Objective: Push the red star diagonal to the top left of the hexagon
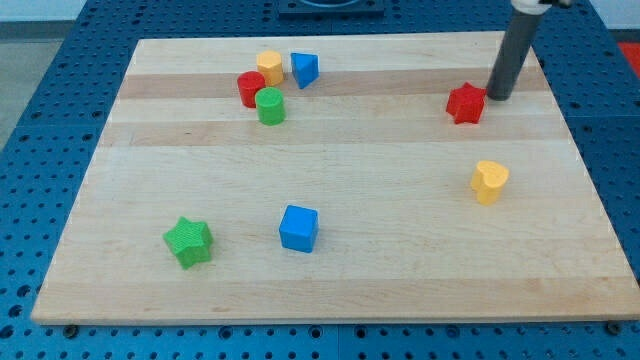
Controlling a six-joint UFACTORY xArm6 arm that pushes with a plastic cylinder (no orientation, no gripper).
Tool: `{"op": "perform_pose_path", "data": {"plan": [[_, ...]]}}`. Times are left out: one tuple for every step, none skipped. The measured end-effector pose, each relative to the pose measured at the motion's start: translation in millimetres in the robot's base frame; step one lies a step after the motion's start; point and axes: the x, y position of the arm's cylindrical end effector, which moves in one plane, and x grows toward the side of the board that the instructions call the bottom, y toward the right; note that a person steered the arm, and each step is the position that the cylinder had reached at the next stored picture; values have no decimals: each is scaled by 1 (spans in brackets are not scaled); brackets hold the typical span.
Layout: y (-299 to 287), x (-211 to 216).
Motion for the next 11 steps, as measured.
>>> {"op": "perform_pose_path", "data": {"plan": [[-50,20],[-53,20],[-18,20],[-6,20],[-23,60],[-23,60],[-23,54],[-23,42],[-23,42],[-48,42],[-111,42]]}}
